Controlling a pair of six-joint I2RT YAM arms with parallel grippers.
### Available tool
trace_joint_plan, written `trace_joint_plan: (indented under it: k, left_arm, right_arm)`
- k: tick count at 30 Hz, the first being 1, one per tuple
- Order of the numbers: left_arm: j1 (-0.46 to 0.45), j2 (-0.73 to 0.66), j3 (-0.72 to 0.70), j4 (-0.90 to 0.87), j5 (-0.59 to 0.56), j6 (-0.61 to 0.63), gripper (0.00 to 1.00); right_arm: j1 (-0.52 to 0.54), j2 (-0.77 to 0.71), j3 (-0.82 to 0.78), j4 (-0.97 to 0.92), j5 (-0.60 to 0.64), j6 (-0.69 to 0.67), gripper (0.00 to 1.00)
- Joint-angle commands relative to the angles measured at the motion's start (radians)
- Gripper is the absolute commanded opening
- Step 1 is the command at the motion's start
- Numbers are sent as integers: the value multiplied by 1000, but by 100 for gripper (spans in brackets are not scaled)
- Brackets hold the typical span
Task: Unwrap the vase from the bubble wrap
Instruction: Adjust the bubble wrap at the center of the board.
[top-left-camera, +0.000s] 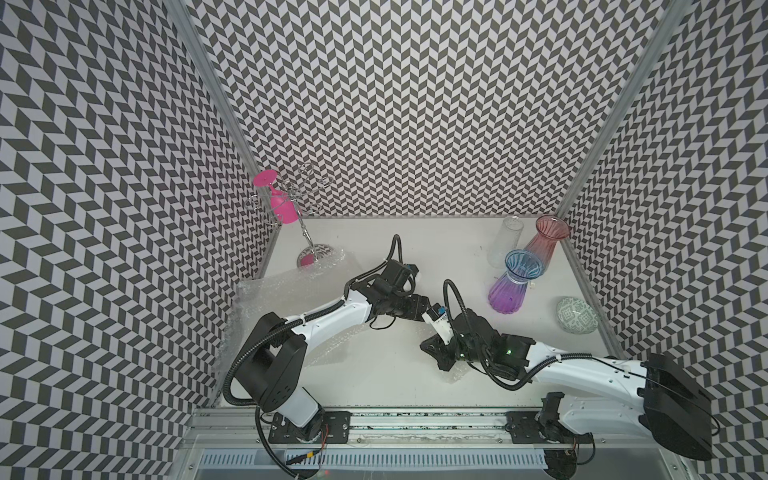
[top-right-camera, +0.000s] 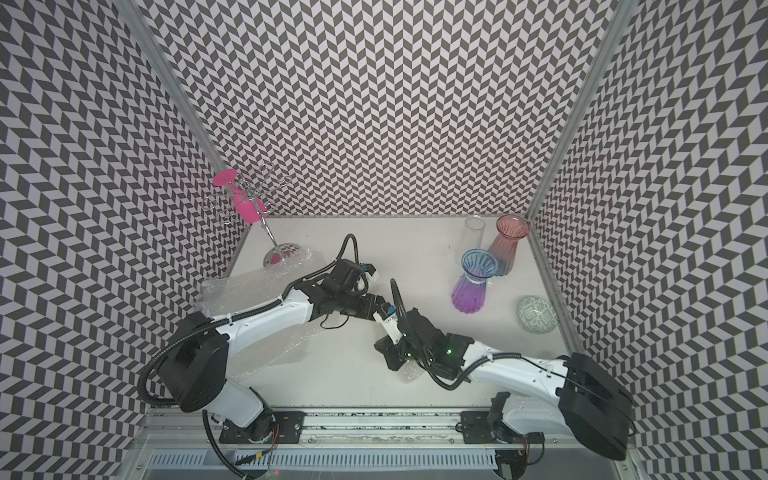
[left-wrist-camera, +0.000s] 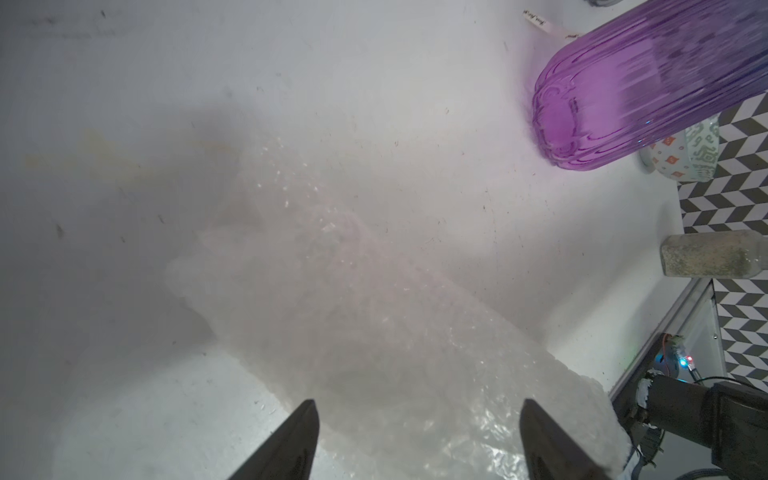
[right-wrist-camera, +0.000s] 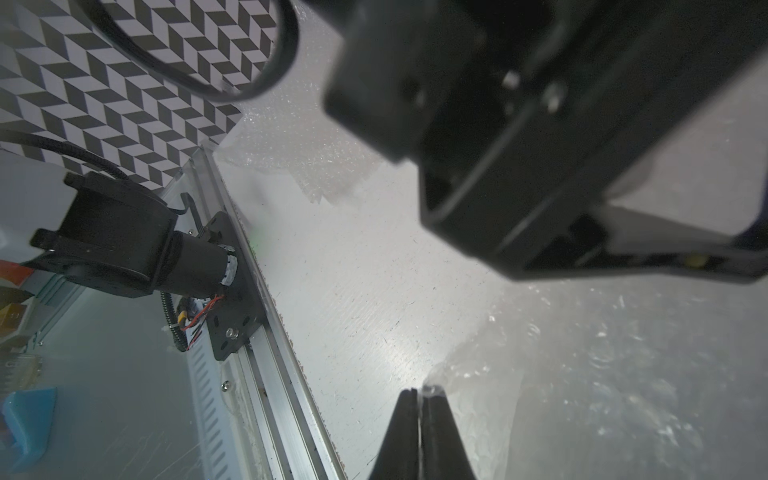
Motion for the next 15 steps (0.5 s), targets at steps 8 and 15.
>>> trace_joint_plan:
  k: [8,15]
  left_arm:
    - [15,-52,-106,27,-64,-7,49]
    - [28,-91,-187,31,-68,-7,41]
  right_arm:
    - [12,-56,5,83,28,-16,25]
    - [7,-135,44,38,219,18,36]
